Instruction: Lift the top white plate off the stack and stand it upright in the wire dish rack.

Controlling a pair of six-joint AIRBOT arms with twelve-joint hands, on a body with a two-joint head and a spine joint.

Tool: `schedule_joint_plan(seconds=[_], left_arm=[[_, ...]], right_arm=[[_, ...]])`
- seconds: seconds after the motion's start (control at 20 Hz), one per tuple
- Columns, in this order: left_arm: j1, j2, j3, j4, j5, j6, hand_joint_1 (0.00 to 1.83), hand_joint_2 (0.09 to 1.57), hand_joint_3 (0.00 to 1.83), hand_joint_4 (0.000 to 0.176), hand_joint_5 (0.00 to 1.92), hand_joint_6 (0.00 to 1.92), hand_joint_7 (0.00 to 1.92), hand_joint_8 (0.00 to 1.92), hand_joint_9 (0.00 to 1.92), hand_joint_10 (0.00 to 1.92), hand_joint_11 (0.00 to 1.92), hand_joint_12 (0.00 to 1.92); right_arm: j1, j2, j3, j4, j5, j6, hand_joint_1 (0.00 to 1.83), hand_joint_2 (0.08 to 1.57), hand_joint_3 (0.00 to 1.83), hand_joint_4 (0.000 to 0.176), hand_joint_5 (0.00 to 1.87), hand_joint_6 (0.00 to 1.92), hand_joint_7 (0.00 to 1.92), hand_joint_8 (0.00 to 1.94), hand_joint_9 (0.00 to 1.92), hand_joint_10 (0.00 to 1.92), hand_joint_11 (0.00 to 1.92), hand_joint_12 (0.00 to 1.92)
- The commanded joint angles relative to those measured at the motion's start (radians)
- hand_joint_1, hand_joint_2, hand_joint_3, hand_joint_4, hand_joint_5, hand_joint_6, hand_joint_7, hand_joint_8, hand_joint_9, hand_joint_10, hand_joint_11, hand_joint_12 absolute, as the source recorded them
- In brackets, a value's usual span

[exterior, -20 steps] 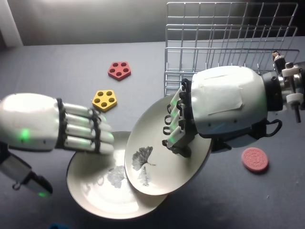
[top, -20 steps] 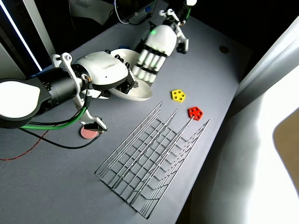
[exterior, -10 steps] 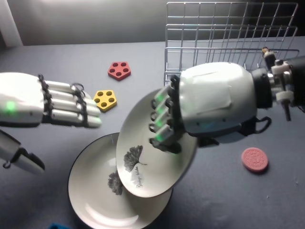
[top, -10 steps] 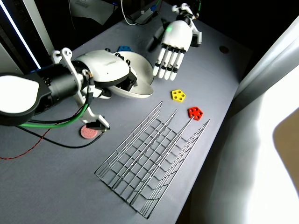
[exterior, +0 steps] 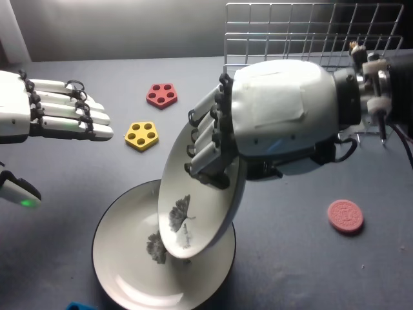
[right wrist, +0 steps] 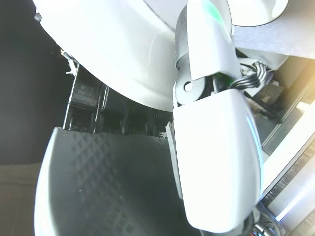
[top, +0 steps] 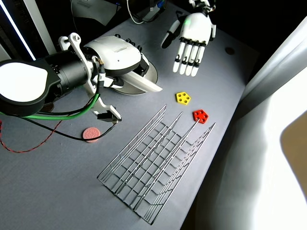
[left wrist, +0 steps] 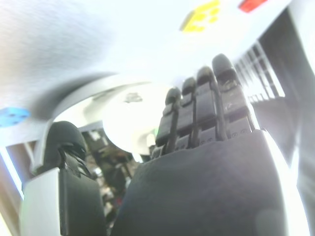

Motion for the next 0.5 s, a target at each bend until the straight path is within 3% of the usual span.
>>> schedule_joint_plan(seconds=[0.0, 0.1, 0.3, 0.45], left_arm=[[-0.023, 0.005, 0.004, -0.079, -0.064, -0.005, 0.36, 1.05, 0.00, 0.000, 0.09, 0.00, 0.11, 0.00, 0.12, 0.00, 0.00, 0.52], [-0.023, 0.004, 0.008, -0.083, -0.064, -0.005, 0.38, 1.05, 0.00, 0.000, 0.11, 0.00, 0.13, 0.00, 0.14, 0.00, 0.00, 0.52], [-0.026, -0.004, 0.007, -0.088, -0.051, -0.004, 0.38, 1.05, 0.00, 0.000, 0.09, 0.01, 0.10, 0.01, 0.12, 0.01, 0.00, 0.46], [-0.038, -0.013, 0.005, -0.091, -0.030, -0.004, 0.34, 1.04, 0.00, 0.000, 0.13, 0.00, 0.13, 0.00, 0.14, 0.01, 0.00, 0.52]], right_arm=[[0.026, 0.011, 0.006, 0.078, 0.060, 0.001, 1.48, 1.15, 0.00, 0.000, 0.77, 1.28, 0.86, 0.87, 0.91, 1.02, 0.72, 1.62], [0.048, 0.011, 0.013, 0.078, 0.062, 0.011, 1.48, 1.13, 0.00, 0.000, 0.81, 1.21, 0.96, 0.72, 0.98, 0.93, 0.74, 1.59], [0.083, 0.011, 0.033, 0.075, 0.073, 0.033, 1.48, 1.13, 0.00, 0.000, 0.79, 1.23, 0.94, 0.77, 0.96, 0.94, 0.74, 1.59], [0.101, 0.011, 0.047, 0.076, 0.079, 0.050, 1.48, 1.14, 0.00, 0.000, 0.77, 1.26, 0.94, 0.78, 0.95, 0.95, 0.73, 1.61]])
